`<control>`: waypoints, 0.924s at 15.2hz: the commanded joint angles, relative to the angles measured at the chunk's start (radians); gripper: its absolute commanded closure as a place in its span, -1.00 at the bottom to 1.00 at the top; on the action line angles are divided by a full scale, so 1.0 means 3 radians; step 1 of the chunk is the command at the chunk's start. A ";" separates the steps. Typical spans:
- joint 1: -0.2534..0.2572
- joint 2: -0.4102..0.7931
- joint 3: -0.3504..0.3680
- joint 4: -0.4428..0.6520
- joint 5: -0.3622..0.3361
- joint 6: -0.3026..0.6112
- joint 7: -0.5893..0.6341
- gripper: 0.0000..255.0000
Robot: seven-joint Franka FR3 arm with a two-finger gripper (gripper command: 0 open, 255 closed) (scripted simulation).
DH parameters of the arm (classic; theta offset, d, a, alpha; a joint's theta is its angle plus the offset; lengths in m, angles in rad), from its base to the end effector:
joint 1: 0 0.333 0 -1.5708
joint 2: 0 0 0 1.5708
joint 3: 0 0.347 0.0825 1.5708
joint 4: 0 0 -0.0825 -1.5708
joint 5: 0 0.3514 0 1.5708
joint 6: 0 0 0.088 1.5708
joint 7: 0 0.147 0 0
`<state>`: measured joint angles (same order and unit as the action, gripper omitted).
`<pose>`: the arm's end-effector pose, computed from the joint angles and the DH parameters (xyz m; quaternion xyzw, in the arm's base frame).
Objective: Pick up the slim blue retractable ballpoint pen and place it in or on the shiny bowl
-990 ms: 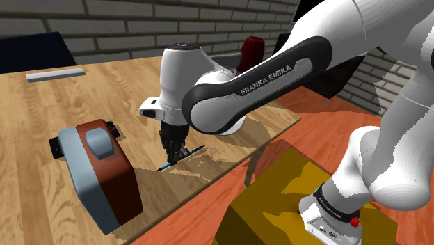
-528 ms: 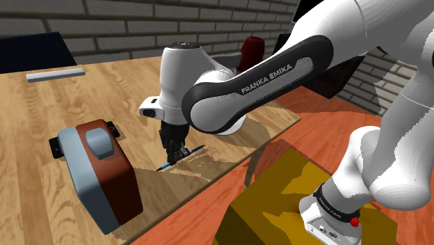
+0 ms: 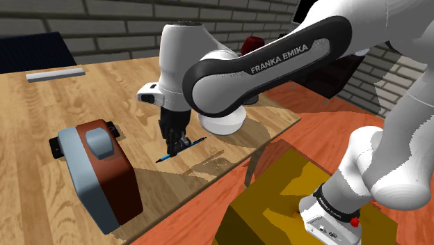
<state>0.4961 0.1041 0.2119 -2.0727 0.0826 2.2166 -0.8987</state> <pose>0.4139 0.3587 0.3954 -0.7112 -0.7013 -0.0249 0.0422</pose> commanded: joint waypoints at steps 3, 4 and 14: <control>-0.0003 -0.0078 0.0001 0.0092 0.0010 -0.0171 0.0006 1.00; -0.0004 -0.0097 0.0001 0.0117 0.0012 -0.0213 0.0007 1.00; -0.0012 -0.0241 -0.0004 0.0403 0.0026 -0.0641 0.0023 1.00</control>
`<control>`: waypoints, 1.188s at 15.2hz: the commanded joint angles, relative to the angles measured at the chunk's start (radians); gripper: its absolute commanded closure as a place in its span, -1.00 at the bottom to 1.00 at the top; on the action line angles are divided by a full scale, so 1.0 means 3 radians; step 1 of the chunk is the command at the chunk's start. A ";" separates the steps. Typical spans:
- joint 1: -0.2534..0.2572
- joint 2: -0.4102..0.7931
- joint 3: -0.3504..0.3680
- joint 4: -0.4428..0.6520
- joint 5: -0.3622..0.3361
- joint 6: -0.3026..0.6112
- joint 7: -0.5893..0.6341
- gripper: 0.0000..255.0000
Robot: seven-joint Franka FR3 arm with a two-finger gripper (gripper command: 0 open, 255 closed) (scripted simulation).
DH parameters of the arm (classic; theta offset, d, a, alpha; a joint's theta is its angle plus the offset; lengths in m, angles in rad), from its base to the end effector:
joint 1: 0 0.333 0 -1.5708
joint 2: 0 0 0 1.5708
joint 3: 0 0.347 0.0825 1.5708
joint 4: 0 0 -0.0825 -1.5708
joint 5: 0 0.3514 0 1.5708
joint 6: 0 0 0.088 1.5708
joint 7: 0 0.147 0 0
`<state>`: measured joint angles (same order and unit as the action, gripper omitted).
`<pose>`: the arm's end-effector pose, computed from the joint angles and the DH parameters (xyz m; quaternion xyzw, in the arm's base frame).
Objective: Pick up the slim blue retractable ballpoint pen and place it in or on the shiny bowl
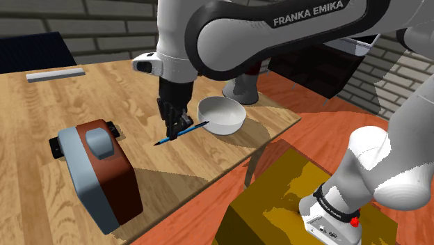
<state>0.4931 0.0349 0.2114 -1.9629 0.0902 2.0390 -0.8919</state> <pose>0.4088 0.3569 0.4640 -0.7111 -0.7014 -0.0250 0.0422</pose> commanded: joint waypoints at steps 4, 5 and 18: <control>-0.0005 -0.0049 -0.0004 0.0172 0.0003 -0.0222 0.0009 1.00; -0.0006 -0.0057 -0.0005 0.0208 0.0003 -0.0265 0.0011 1.00; -0.0412 -0.0532 -0.0466 -0.0137 0.0069 -0.0475 -0.0864 1.00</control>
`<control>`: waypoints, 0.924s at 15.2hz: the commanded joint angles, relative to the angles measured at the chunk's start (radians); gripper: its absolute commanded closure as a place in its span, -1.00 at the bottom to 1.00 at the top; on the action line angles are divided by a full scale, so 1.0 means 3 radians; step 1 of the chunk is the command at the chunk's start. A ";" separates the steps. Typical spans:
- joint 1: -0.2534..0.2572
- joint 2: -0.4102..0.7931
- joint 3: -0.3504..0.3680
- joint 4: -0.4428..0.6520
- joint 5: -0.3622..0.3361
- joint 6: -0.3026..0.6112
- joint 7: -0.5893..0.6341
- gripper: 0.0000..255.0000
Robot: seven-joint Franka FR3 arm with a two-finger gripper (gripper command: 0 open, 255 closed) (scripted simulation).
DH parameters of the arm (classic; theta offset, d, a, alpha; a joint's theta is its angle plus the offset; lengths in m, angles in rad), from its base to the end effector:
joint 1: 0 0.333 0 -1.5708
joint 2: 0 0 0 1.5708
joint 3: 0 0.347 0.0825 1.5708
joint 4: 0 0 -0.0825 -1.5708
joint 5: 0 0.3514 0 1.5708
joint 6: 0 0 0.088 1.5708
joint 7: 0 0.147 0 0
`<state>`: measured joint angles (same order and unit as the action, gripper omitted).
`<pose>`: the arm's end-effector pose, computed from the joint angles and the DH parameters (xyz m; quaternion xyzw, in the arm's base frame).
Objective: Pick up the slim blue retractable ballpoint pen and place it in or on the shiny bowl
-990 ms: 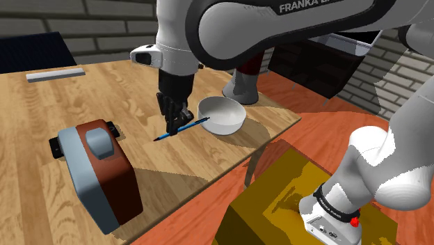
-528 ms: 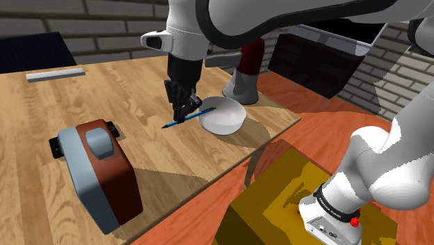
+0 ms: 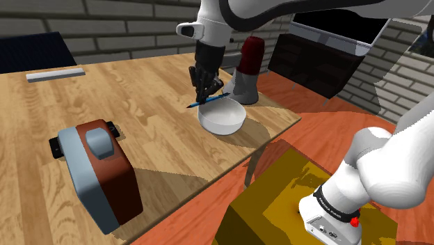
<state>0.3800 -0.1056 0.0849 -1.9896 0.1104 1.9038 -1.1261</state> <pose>0.4376 0.2346 0.5121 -0.7116 -0.7008 -0.0248 0.0421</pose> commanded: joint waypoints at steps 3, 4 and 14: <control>-0.0143 -0.0122 -0.0182 -0.0078 -0.0013 -0.0077 -0.0319 1.00; -0.0179 -0.0135 -0.0228 -0.0080 -0.0019 -0.0095 -0.0397 1.00; -0.0228 -0.0090 -0.0293 -0.0375 -0.0015 0.0232 -0.0545 1.00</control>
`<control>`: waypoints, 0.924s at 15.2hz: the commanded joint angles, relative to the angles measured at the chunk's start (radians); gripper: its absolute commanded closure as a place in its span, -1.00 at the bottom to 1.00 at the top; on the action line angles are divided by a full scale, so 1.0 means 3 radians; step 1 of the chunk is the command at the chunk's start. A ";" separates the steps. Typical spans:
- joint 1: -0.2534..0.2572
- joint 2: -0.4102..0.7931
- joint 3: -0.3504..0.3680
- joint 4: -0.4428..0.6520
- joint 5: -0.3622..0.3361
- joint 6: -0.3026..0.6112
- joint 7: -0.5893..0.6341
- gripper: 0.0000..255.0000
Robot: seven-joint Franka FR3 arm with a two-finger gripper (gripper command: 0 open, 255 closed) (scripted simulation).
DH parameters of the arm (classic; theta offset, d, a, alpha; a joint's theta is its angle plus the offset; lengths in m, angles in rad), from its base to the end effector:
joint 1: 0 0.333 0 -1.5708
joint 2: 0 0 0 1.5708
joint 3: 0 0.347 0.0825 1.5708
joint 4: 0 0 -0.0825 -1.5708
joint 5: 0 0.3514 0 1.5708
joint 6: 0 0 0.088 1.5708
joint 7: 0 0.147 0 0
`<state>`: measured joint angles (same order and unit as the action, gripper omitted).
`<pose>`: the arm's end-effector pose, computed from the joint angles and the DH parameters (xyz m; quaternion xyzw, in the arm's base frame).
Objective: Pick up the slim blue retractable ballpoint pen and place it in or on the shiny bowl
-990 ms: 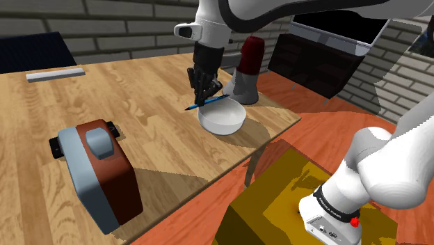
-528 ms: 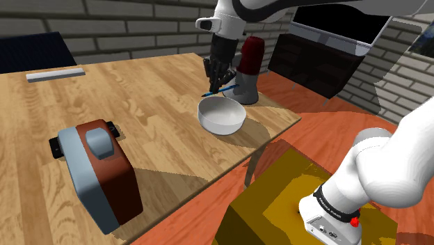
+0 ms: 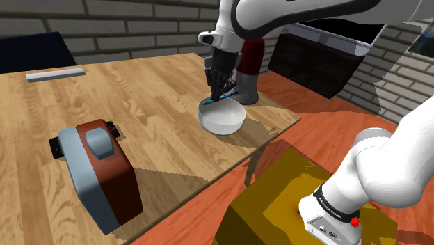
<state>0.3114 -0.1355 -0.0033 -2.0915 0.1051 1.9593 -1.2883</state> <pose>0.4544 0.1558 0.4862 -0.7112 -0.7013 -0.0245 0.0423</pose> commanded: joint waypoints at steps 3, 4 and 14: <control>0.0002 0.0043 0.0002 -0.0135 0.0009 0.0180 -0.0017 1.00; 0.0003 0.0056 0.0002 -0.0167 0.0011 0.0225 -0.0022 1.00; 0.0005 0.0128 0.0004 -0.0314 0.0025 0.0443 -0.0045 1.00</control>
<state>0.3130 -0.0973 -0.0021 -2.1856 0.1124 2.0915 -1.3018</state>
